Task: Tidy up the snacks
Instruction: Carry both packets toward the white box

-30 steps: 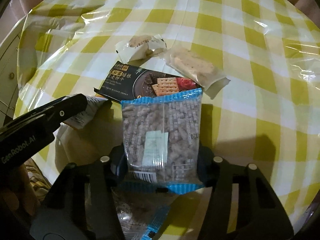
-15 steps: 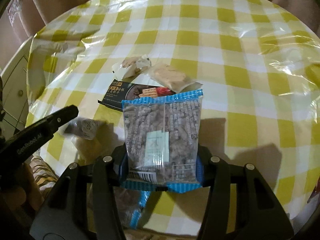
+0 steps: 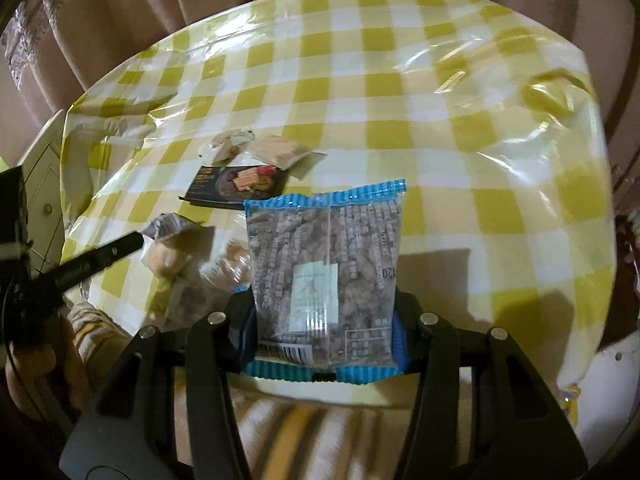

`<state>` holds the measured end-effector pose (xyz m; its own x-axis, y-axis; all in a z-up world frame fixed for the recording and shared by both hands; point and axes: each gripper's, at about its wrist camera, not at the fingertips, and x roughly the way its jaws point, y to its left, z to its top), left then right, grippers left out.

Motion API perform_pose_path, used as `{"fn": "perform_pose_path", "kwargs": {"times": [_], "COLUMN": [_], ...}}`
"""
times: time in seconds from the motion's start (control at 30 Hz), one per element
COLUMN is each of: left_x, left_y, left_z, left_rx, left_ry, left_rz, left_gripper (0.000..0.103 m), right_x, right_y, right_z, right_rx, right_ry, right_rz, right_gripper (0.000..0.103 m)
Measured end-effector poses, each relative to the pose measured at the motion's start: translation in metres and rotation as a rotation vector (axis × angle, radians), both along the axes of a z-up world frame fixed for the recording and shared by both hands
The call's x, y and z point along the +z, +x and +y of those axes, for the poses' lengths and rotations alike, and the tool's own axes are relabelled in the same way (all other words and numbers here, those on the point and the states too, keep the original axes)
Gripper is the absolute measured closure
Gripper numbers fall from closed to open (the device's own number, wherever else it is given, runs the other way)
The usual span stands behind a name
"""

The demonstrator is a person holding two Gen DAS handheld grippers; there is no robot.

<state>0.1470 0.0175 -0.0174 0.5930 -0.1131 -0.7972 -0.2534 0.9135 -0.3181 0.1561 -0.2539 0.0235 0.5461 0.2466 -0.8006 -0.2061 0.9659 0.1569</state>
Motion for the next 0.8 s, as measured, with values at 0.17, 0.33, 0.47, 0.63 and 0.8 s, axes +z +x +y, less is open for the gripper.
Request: {"fn": "perform_pose_path", "kwargs": {"times": [0.17,0.33,0.47,0.63,0.8], "left_x": [0.003,-0.025,-0.032,-0.025,-0.005], "left_y": [0.026,0.063,0.065,0.057,0.042], "left_z": [-0.006,-0.008,-0.019,-0.019,-0.02], "left_rx": [-0.044,-0.067,-0.121,-0.117,-0.092], "left_ry": [0.074,0.089,0.106,0.109,0.12], "left_rz": [0.01,0.151,0.162,0.127,0.063], "left_gripper": [0.032,0.038,0.06,0.067,0.067], "right_x": [0.003,0.002,-0.001,-0.003,-0.003], "right_y": [-0.017,-0.029,-0.039,-0.049,-0.057], "right_z": [-0.031,-0.064,-0.088,-0.112,-0.127], "right_rx": [-0.042,-0.104,-0.15,-0.196,-0.22], "right_ry": [0.011,0.012,0.01,0.013,0.017], "right_rz": [-0.002,0.005,0.014,0.022,0.02], "right_gripper": [0.049,0.048,0.048,0.048,0.048]}}
